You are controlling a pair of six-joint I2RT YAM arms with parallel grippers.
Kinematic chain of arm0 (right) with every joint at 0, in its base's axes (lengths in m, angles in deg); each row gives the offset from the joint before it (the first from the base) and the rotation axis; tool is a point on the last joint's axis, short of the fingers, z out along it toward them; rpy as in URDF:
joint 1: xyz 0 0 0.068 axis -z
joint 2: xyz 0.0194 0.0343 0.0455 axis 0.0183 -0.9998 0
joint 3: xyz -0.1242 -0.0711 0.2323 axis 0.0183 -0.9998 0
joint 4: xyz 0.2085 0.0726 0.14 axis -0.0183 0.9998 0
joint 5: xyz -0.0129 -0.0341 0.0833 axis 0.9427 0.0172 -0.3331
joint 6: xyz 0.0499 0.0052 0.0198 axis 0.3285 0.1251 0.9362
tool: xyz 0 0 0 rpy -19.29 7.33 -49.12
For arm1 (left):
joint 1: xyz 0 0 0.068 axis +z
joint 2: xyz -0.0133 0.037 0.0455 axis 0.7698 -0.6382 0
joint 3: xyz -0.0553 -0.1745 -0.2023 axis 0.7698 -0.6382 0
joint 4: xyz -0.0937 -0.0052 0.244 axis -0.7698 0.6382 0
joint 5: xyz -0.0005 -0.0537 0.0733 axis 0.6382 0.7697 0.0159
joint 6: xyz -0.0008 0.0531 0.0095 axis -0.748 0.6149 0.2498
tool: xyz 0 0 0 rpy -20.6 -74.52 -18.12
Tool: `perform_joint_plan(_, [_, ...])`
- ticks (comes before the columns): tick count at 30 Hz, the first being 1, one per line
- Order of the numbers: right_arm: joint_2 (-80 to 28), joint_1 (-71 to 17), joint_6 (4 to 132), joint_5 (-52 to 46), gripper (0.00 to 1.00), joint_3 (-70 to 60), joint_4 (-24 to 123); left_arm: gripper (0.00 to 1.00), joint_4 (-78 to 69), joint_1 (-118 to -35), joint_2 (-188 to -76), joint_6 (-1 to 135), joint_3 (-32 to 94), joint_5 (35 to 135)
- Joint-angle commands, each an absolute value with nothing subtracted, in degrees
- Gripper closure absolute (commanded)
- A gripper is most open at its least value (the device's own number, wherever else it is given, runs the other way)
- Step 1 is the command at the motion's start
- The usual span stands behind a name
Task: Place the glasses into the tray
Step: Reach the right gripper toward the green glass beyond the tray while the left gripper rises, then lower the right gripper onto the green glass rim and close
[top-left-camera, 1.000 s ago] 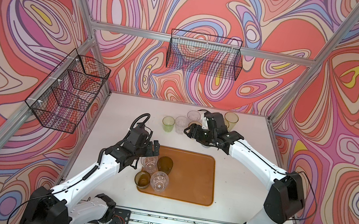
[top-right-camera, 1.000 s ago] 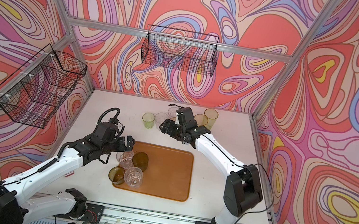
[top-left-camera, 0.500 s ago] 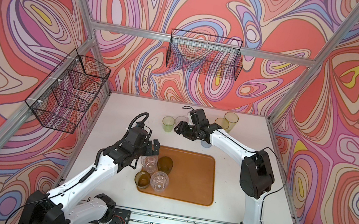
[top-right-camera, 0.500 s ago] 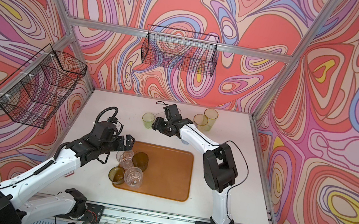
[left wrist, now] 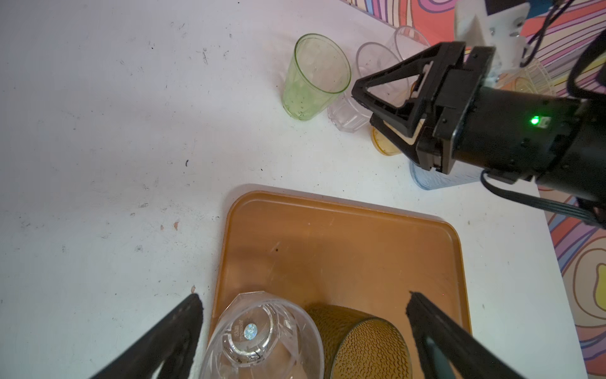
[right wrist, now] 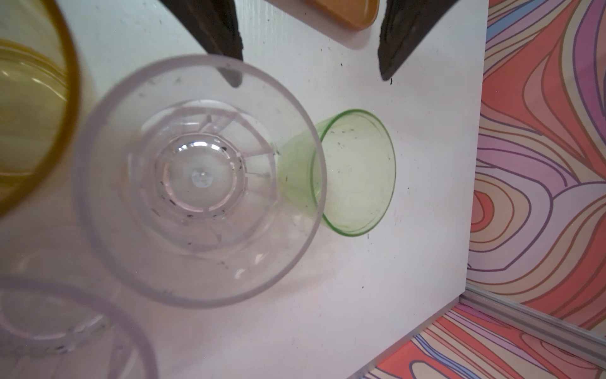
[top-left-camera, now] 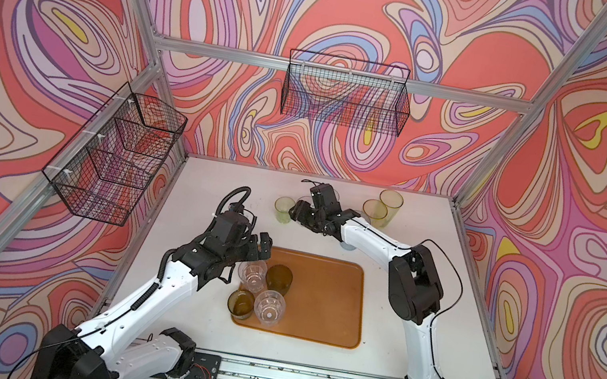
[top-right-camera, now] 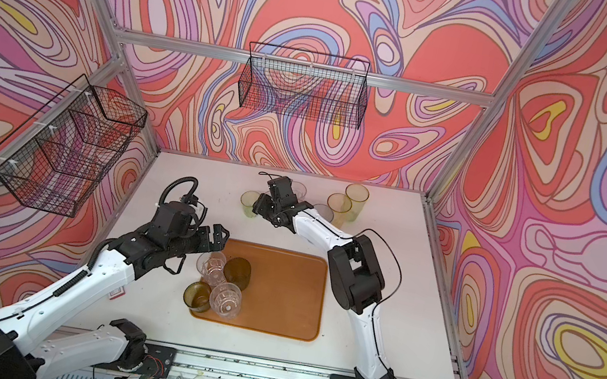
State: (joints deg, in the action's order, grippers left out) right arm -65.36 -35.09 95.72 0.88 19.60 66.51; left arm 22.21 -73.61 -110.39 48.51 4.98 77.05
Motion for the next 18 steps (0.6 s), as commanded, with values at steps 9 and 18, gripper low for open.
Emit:
perform_joint_plan(9, [-70.6,-36.3,98.9,5.1,0.36,23.7,63.5,0.00,25.0,-73.3,-109.9,47.9,6.7,77.9])
perform_joint_plan(18, [-71.2,-36.6,100.9,7.2,0.38,23.6,62.5,0.00,24.8,-73.4,-110.6,47.8,6.6,78.8])
